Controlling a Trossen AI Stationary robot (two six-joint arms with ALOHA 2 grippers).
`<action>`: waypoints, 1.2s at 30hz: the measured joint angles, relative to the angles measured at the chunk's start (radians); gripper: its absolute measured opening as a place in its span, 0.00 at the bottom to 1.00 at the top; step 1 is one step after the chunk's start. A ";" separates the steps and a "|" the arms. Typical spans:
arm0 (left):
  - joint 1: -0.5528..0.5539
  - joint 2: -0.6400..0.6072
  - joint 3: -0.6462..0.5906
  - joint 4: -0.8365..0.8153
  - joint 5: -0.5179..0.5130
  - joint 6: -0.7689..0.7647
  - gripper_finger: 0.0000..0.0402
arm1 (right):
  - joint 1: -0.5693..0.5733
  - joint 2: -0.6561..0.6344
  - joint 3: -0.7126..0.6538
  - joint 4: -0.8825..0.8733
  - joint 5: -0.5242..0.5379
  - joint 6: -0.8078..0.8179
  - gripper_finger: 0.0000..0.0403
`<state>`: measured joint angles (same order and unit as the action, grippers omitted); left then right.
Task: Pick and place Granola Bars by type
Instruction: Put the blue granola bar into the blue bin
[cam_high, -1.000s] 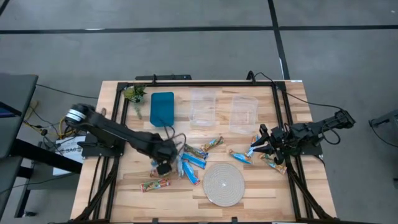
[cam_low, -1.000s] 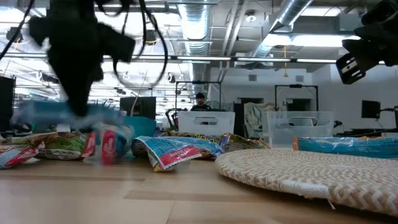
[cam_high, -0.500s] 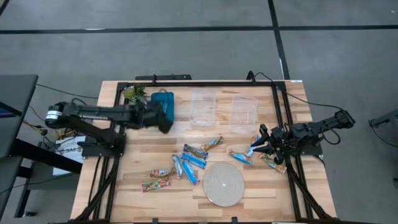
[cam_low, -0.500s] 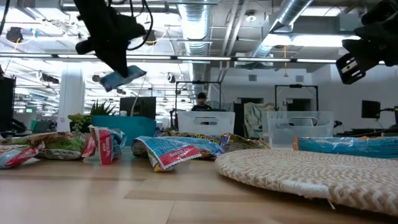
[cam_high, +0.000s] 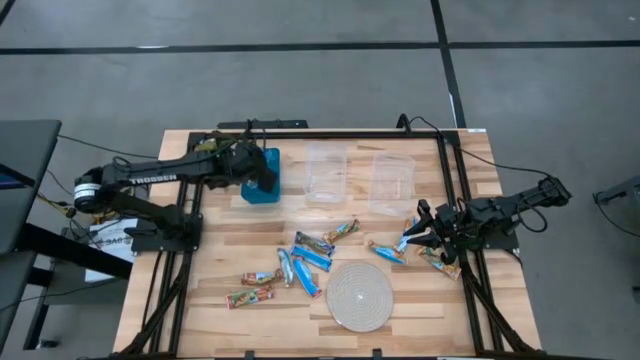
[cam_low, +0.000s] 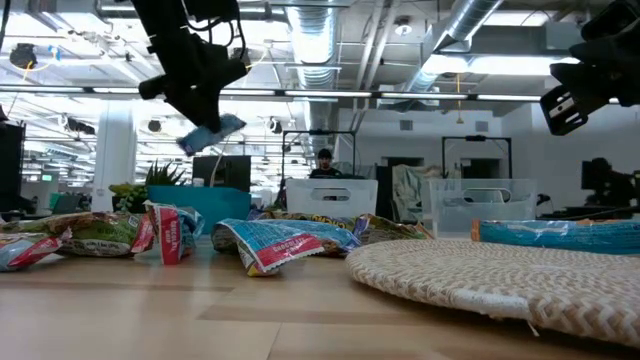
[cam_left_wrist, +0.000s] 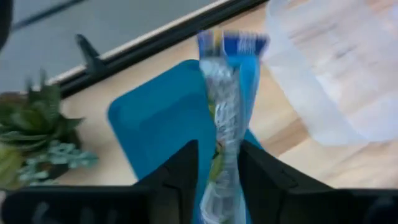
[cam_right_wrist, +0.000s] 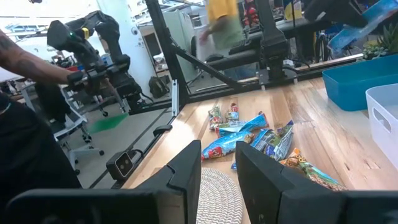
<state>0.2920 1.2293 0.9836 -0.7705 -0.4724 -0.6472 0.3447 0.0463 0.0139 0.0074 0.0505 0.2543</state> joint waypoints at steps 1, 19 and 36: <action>0.005 0.000 0.000 0.013 0.022 0.000 0.30 | 0.000 0.000 0.000 0.000 0.000 0.000 0.23; -0.030 0.000 0.000 0.474 0.350 -0.060 0.41 | 0.000 0.000 0.000 0.000 0.000 0.000 0.23; -0.126 -0.001 0.001 0.784 0.539 -0.161 0.41 | -0.001 -0.002 0.000 0.330 0.177 0.604 0.23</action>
<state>0.1664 1.2282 0.9844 0.0132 0.0666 -0.8083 0.3432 0.0448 0.0135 0.3370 0.2278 0.8586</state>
